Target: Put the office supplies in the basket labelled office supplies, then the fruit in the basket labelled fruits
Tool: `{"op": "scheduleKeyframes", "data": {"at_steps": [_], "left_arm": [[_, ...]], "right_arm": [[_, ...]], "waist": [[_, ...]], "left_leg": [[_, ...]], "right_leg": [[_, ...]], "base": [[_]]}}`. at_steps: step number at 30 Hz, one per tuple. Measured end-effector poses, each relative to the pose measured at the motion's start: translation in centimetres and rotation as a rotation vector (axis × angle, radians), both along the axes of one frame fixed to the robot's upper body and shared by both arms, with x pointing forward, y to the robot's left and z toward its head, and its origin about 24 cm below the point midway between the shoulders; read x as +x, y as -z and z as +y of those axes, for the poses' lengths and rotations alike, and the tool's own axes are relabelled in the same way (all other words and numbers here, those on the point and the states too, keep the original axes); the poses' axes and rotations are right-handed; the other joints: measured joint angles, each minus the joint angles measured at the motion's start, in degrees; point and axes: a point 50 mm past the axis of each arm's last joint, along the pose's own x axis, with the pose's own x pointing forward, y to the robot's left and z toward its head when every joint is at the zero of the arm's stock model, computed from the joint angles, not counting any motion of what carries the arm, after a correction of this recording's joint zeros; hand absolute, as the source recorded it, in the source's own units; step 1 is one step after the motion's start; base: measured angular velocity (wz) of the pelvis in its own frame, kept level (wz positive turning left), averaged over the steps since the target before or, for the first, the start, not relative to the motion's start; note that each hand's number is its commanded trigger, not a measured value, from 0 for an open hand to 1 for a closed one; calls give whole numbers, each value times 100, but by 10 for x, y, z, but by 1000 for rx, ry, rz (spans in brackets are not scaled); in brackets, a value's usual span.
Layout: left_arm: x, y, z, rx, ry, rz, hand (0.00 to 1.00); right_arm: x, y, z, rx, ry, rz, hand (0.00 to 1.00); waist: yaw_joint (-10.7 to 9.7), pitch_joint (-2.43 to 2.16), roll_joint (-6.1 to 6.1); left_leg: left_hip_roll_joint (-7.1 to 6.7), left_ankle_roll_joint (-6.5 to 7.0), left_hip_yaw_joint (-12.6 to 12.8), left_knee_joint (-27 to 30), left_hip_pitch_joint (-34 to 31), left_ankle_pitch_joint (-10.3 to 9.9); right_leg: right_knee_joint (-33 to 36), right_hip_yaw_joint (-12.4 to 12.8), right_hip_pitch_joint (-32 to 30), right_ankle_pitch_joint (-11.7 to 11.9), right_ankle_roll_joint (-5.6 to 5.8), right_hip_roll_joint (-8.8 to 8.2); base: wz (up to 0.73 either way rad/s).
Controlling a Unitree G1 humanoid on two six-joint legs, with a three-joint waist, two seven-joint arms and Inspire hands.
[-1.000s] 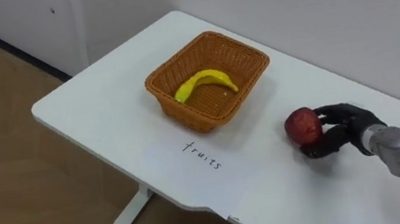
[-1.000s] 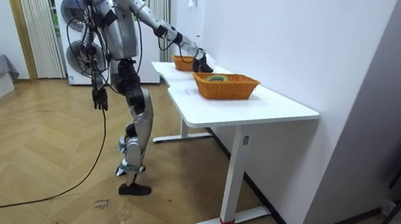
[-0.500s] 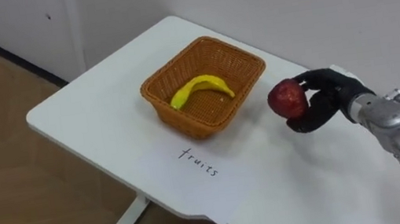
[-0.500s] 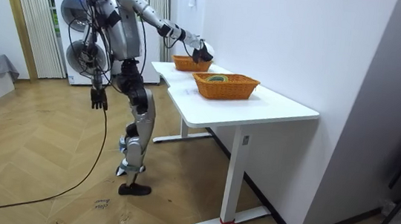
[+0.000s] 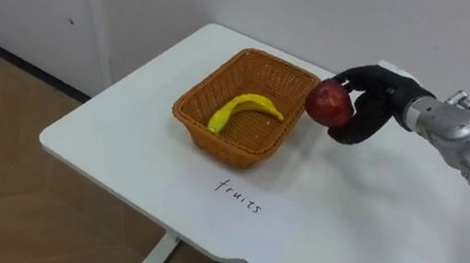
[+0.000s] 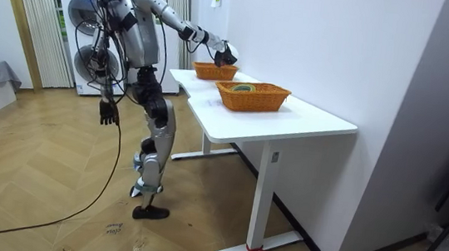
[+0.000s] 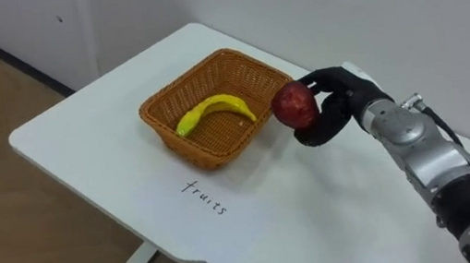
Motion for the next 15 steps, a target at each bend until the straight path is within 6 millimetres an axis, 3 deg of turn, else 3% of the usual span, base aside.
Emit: {"op": "scheduleKeyframes", "data": {"at_steps": [9, 15], "left_arm": [[-1, 0, 0, -16, 2, 18, 0], [-2, -1, 3, -18, -25, 11, 0]], "right_arm": [[3, -9, 8, -7, -38, -39, 100], [4, -12, 11, -24, -54, -53, 100]], "waist": [[236, 8, -22], [249, -5, -63]], "left_leg": [[-9, -1, -18, 35, -32, -1], [-64, 2, -157, 108, -122, 1]], "right_leg": [[19, -120, -2, 0, 0, -20], [19, -248, -6, -2, 3, -39]], "base": [[1], [13]]}}
